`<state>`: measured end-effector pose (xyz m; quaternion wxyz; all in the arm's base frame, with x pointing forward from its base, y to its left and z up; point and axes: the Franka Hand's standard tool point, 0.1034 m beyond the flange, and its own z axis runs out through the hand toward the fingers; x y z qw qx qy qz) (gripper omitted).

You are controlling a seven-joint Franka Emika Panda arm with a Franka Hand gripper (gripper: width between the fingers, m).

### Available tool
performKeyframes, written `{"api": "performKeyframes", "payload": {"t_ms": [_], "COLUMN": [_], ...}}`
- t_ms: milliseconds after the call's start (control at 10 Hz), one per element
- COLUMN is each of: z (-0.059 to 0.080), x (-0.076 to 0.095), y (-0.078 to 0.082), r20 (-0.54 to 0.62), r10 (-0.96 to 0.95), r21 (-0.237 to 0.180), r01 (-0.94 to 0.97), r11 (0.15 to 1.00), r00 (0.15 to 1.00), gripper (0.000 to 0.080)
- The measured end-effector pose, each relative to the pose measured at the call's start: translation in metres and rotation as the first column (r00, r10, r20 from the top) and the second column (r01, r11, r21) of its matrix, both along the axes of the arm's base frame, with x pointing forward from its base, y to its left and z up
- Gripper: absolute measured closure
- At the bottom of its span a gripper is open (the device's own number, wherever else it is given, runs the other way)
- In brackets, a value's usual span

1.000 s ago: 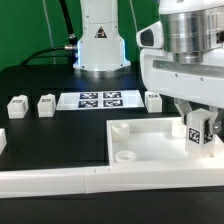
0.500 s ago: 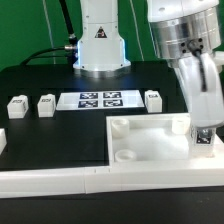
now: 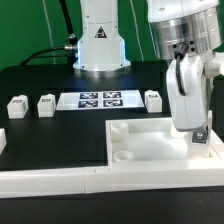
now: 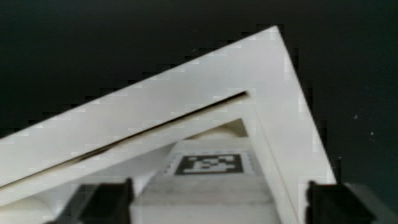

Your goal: Assemble square table

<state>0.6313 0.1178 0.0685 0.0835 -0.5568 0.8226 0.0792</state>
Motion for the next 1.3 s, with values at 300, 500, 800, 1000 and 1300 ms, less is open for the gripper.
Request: {"api": "performKeyframes", "payload": {"t_ms": [300,500,800,1000,1300], "z": [0.012,0.039,0.033,0.032,0.033], "x": [-0.002,-0.002,-0.004,-0.005,-0.005], "y": [0.006,0.008,0.008,0.008,0.007], "r20": [0.017,0.037,0.028,0.027,0.031], "r10": [0.035,0.076,0.077,0.077,0.091], "r21": [0.003,0.018,0.016,0.016,0.014], "r01": [-0.036,-0.077,-0.077,-0.077,-0.092], "r11": [0.999,0.997,0.997,0.997,0.996], "r00": [0.999,0.996,0.997,0.997,0.995], "gripper": [0.0156,0.0151,0.0150,0.0150,0.0150]}}
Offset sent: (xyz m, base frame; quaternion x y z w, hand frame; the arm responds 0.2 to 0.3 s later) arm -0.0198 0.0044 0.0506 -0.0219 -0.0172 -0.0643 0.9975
